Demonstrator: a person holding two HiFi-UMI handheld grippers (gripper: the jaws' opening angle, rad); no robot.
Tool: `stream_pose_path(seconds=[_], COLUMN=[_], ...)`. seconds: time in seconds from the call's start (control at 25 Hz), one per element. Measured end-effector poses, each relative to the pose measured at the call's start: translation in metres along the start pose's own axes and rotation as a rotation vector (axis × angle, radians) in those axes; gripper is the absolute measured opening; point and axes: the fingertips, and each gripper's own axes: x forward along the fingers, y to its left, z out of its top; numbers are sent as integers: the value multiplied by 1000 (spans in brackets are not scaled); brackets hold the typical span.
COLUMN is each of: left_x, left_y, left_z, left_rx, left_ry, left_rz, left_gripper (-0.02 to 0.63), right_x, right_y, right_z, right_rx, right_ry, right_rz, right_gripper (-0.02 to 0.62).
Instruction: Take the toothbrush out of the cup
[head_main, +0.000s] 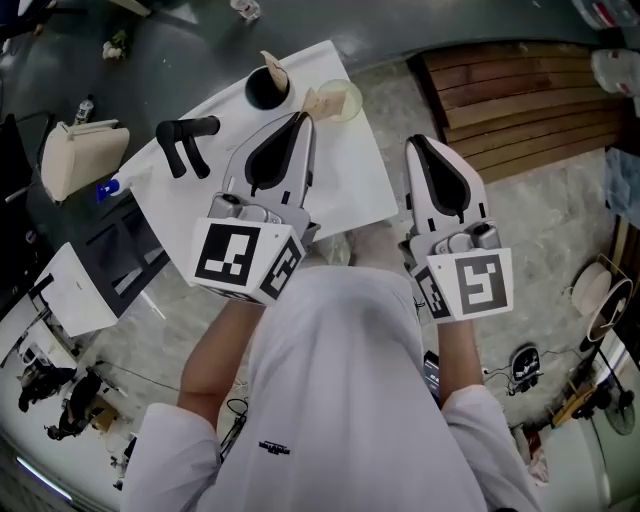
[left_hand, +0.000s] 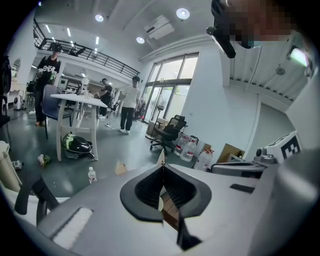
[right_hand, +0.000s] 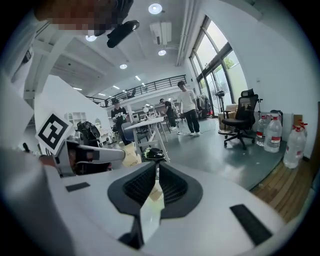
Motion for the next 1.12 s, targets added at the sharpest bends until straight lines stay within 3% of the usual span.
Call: stream_pose_path(seconds=[0.52, 1.12], left_x=[37, 16], left_y=[16, 29], left_z=[-48, -45], left_rx=[-50, -16], left_ry=[70, 35], left_rz=[18, 80], left_gripper=[6, 9], right_x=[26, 17], right_y=[-7, 14], right_z=[-37, -42], right_rx=[49, 37], right_ry=[52, 44], right_rz=[18, 37], right_gripper=[20, 20])
